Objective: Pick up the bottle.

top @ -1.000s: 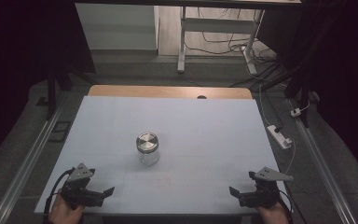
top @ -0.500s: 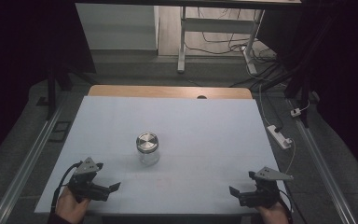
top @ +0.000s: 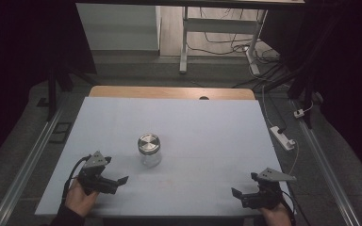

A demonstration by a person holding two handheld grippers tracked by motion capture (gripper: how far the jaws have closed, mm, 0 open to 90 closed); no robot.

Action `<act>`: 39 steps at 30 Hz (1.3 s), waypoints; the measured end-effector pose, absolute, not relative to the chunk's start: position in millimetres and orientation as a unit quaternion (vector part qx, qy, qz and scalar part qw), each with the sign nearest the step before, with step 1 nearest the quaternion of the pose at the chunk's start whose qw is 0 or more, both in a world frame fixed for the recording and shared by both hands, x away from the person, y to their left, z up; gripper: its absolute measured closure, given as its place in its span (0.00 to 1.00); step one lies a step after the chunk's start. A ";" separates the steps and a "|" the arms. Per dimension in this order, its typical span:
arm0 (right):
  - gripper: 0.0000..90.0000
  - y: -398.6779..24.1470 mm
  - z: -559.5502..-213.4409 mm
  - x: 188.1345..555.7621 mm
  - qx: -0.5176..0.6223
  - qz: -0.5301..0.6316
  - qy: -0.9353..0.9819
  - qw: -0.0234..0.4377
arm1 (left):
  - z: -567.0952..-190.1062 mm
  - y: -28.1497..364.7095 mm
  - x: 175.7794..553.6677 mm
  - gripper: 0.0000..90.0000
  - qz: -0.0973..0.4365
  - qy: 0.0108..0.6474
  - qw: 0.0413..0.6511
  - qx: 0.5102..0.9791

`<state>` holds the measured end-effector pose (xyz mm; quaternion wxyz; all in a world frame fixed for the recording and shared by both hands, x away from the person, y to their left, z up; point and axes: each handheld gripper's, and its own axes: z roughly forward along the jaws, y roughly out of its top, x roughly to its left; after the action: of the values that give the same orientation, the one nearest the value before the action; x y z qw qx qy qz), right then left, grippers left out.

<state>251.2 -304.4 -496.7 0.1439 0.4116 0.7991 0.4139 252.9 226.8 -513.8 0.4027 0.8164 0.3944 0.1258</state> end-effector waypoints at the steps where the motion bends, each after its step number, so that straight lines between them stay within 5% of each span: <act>1: 0.00 -304.4 -496.7 251.2 0.412 0.414 0.799 0.144 | -513.9 225.9 254.8 0.00 0.126 0.395 0.404 0.816; 39: 0.00 -302.6 -497.1 251.8 0.403 0.411 0.806 0.140 | -512.4 169.7 322.7 0.00 0.116 0.350 0.402 0.838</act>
<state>251.8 -302.6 -497.1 0.1398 0.4028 0.8058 0.4111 322.7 169.7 -512.4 0.4018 0.8384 0.3497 0.1156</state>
